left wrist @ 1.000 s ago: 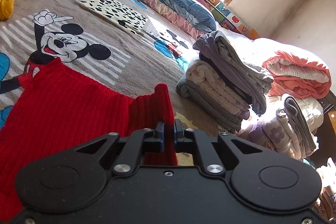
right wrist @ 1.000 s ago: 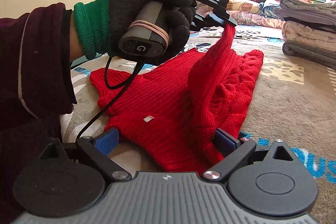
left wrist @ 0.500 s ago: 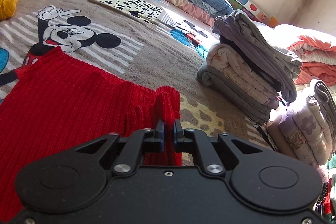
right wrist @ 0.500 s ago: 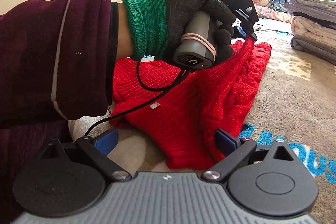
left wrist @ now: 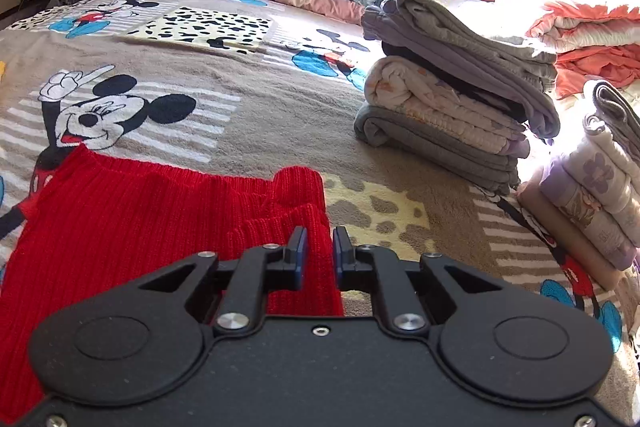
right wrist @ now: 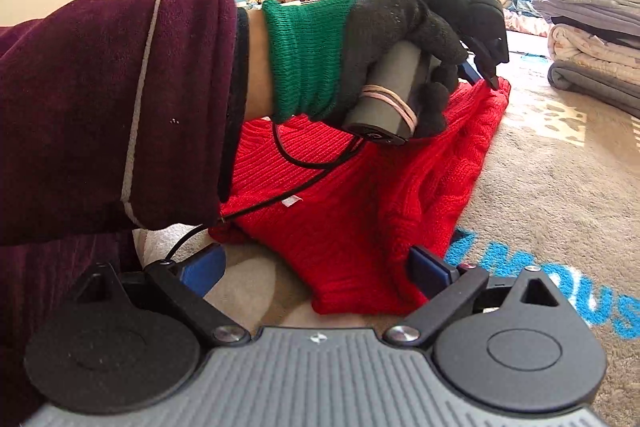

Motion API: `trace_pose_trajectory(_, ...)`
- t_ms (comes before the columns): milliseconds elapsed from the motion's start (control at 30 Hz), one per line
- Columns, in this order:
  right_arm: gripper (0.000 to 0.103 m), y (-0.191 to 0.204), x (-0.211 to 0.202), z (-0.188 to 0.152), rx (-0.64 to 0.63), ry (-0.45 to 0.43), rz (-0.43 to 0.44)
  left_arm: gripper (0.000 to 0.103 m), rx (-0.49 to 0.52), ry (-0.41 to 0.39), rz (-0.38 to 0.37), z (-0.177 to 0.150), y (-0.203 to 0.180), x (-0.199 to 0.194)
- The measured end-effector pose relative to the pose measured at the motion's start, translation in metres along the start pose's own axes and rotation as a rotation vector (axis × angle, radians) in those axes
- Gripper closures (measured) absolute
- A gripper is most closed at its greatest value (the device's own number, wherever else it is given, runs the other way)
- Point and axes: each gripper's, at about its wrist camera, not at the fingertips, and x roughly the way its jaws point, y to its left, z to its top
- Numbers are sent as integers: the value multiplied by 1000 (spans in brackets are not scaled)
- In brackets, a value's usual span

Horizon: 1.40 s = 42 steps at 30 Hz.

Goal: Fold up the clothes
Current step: 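Carry the held sleeve across the sweater body and lower it with the left gripper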

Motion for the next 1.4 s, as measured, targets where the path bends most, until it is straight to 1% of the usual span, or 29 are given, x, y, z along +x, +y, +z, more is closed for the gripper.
trace_pose_trajectory(100,7,6,-14,-1,-38,-36,-45,93,58,-28,-22,1,7,-20)
trace_pose_trajectory(233,7,27,-21,2,-182,-135,-142,93,132,-18,-50,-9,19,-36)
trace_pose_trajectory(333,7,45,-4,10,-327,-196,-182,93,163,0,-73,-19,25,-38)
trace_pose_trajectory(400,7,49,12,13,-371,-210,-198,93,173,15,-91,-25,27,-37)
trace_pose_trajectory(433,7,50,18,13,-377,-203,-202,93,179,24,-102,-27,27,-34)
trace_pose_trajectory(533,8,39,34,10,-327,-116,-206,93,211,47,-120,-33,22,-25)
trace_pose_trajectory(633,8,28,49,7,-274,-33,-207,93,273,65,-105,-37,13,-12)
trace_pose_trajectory(667,8,24,49,8,-249,-23,-198,93,294,70,-99,-37,10,-9)
trace_pose_trajectory(767,8,22,52,7,-240,-4,-199,93,336,70,-85,-32,3,-3)
trace_pose_trajectory(833,9,25,50,8,-246,-14,-220,93,354,62,-87,-27,0,-2)
trace_pose_trajectory(900,10,32,43,7,-273,-44,-259,93,403,64,-73,-26,-6,2)
trace_pose_trajectory(933,10,36,40,7,-287,-65,-276,93,428,65,-65,-26,-9,4)
trace_pose_trajectory(1000,10,41,32,9,-314,-138,-289,93,449,76,-59,-27,-11,9)
trace_pose_trajectory(1033,10,43,30,10,-329,-168,-289,93,453,83,-58,-27,-12,12)
trace_pose_trajectory(1133,9,45,37,14,-371,-199,-244,93,459,99,-48,-30,-13,18)
trace_pose_trajectory(1200,9,36,50,12,-336,-126,-242,94,444,102,-44,-30,-13,21)
trace_pose_trajectory(1267,7,18,64,10,-245,0,-197,93,415,104,-31,-30,-12,23)
trace_pose_trajectory(1300,3,14,66,8,-242,14,-195,93,403,105,-31,-30,-11,24)
trace_pose_trajectory(1400,4,15,65,8,-250,11,-204,93,370,111,-30,-28,-9,26)
